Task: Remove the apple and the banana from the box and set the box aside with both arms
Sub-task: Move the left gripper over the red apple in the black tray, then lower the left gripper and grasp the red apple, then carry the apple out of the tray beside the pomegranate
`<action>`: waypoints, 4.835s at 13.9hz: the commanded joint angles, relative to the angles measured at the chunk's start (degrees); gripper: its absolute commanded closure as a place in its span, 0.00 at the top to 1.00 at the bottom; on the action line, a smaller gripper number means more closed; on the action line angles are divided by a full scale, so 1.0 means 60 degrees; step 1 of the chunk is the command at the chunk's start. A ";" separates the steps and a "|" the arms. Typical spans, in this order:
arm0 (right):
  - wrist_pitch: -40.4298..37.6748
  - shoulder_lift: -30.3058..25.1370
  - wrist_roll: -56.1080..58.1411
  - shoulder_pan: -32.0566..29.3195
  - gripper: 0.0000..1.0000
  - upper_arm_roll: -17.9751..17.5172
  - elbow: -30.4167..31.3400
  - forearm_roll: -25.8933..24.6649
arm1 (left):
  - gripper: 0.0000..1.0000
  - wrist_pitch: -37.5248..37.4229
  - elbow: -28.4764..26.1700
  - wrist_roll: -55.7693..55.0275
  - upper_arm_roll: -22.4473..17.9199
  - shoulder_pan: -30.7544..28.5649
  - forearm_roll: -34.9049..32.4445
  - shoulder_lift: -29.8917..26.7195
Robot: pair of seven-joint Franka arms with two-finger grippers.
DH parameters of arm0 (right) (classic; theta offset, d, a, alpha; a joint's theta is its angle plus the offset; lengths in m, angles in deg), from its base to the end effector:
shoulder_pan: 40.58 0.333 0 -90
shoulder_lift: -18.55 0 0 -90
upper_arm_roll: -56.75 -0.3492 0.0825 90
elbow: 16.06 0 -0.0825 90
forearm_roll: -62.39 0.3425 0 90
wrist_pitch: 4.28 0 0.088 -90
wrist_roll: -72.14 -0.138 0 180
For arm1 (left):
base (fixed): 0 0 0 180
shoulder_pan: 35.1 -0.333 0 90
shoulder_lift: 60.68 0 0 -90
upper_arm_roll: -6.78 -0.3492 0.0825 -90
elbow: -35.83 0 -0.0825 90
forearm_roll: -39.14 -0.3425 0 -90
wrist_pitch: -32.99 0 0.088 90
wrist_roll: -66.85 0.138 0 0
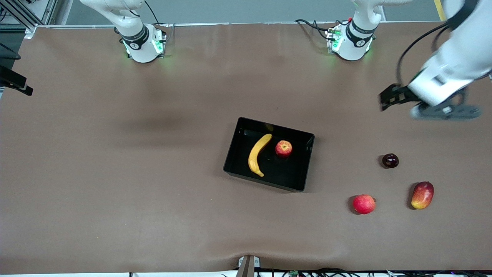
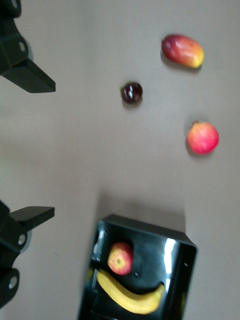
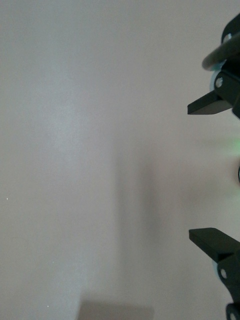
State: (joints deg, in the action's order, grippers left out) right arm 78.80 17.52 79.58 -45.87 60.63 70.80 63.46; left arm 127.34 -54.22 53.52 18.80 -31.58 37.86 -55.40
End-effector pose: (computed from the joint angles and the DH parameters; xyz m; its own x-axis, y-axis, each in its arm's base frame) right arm 0.4872 -0.0762 0.6488 0.9986 -0.0277 -0.0450 -0.0289 -0.9992 -0.0259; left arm 0.5303 -0.1389 0.5850 0.9991 -0.0397 -0.0140 -0.0397 -0.9992 -0.0065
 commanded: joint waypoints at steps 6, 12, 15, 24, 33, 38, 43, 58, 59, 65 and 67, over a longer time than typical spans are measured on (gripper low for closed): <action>-0.0076 0.0011 -0.0010 -0.0274 1.00 -0.0177 -0.0034 -0.0002 | 1.00 0.3617 -0.1144 -0.3825 0.0268 0.1697 0.0008 0.2018; -0.0091 0.0011 -0.0010 -0.0274 1.00 -0.0177 -0.0034 -0.0002 | 1.00 0.5967 -0.2071 -0.5071 0.0253 0.2547 -0.0123 0.2970; -0.0091 0.0011 -0.0010 -0.0274 1.00 -0.0177 -0.0034 -0.0002 | 1.00 0.6203 -0.2071 -0.5219 0.0253 0.2796 -0.0504 0.3497; -0.0091 0.0011 -0.0010 -0.0318 1.00 -0.0177 -0.0034 -0.0002 | 1.00 0.7331 -0.2071 -0.5278 0.0166 0.3119 -0.0783 0.4977; -0.0120 0.0011 -0.0010 -0.0318 1.00 -0.0177 -0.0034 -0.0002 | 0.00 0.7229 -0.2204 -0.5263 0.0180 0.2988 -0.1208 0.4920; -0.0120 0.0011 -0.0010 -0.0318 1.00 -0.0177 -0.0034 -0.0002 | 0.00 0.6133 -0.1298 -0.5190 0.0121 0.2828 -0.1237 0.3911; -0.0120 0.0011 -0.0010 -0.0303 1.00 -0.0177 -0.0034 -0.0002 | 0.00 0.4112 0.0797 -0.4313 0.0150 0.1950 -0.1267 0.3543; -0.0120 0.0026 -0.0010 -0.0289 1.00 -0.0192 -0.0034 0.0013 | 0.00 0.5116 -0.0546 -0.0343 0.0165 -0.1156 -0.2347 0.4684; -0.0120 0.0011 -0.0010 -0.0289 1.00 -0.0192 -0.0034 0.0013 | 0.00 0.5511 -0.0664 0.0007 0.0165 -0.1274 -0.2380 0.4845; -0.0120 0.0026 -0.0010 -0.0303 1.00 -0.0192 -0.0034 0.0013 | 0.00 0.5749 -0.0680 0.1883 0.0150 -0.1684 -0.2424 0.5388; -0.0120 0.0026 -0.0010 -0.0303 1.00 -0.0192 -0.0034 0.0013 | 0.00 0.5881 -0.0680 0.2439 0.0150 -0.1729 -0.2424 0.5476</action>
State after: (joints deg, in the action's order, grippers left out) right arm 78.39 17.54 79.58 -46.24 60.46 70.84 63.46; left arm 161.55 -58.10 65.46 19.15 -41.04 24.67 -22.66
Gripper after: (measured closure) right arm 0.000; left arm 0.273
